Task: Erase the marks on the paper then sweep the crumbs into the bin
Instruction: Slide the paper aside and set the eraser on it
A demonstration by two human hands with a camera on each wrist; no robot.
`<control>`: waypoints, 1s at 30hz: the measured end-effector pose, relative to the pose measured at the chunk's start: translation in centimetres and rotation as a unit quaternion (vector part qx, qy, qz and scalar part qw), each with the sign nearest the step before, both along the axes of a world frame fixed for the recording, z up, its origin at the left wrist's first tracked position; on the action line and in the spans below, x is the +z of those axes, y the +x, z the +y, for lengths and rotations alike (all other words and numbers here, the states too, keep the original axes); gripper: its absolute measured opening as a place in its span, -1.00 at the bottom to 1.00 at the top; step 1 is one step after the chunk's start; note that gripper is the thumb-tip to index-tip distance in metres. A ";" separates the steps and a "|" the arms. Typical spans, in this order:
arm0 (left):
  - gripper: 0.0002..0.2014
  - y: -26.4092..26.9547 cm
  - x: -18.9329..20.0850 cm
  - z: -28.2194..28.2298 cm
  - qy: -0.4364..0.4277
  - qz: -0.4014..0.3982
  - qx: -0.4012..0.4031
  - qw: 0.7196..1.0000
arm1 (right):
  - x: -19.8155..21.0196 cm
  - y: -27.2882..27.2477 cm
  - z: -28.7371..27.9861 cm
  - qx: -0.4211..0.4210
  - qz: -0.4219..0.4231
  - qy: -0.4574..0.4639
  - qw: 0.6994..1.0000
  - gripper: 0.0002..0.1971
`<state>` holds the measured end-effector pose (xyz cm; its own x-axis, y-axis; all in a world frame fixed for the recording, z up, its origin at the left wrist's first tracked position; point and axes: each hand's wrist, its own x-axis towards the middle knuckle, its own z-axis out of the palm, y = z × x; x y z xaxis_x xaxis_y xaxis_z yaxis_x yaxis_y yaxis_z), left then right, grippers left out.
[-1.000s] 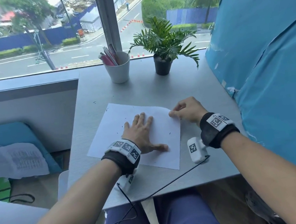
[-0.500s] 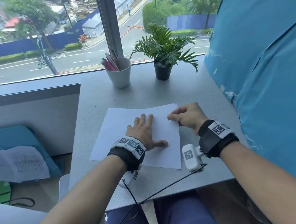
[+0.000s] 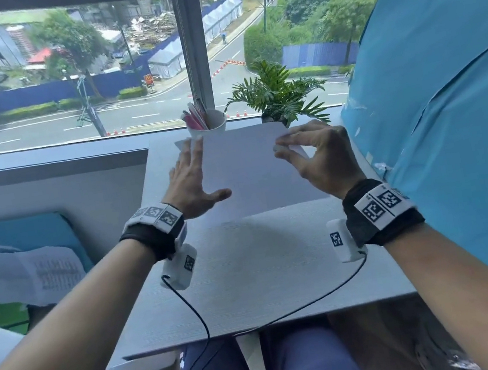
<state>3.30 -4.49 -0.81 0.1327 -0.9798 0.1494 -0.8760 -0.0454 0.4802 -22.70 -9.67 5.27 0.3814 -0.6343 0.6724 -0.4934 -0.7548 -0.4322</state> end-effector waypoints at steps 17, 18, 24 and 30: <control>-0.85 0.5 5.6 1.9 -0.275 0.004 0.037 0.961 | 3.1 0.1 0.7 -0.012 -0.040 -0.079 0.996 -0.86; -0.85 0.6 5.8 1.8 -0.268 0.032 0.054 0.961 | 2.9 -0.1 0.3 -0.043 -0.055 -0.042 0.997 -0.88; -0.84 -0.1 5.1 0.9 -0.167 0.297 0.100 0.935 | -0.5 -2.0 -0.9 -0.051 -0.117 0.243 0.961 -0.82; -0.74 -5.3 3.5 -1.9 -0.077 0.436 0.085 0.893 | -2.4 -3.6 -1.3 -0.209 -0.024 0.071 0.975 -0.88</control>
<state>-2.04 -6.37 2.65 0.4091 -0.9113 0.0470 -0.1526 -0.0175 0.9881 -26.30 -10.99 2.85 0.0403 -0.8151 0.5779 -0.7211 -0.4241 -0.5478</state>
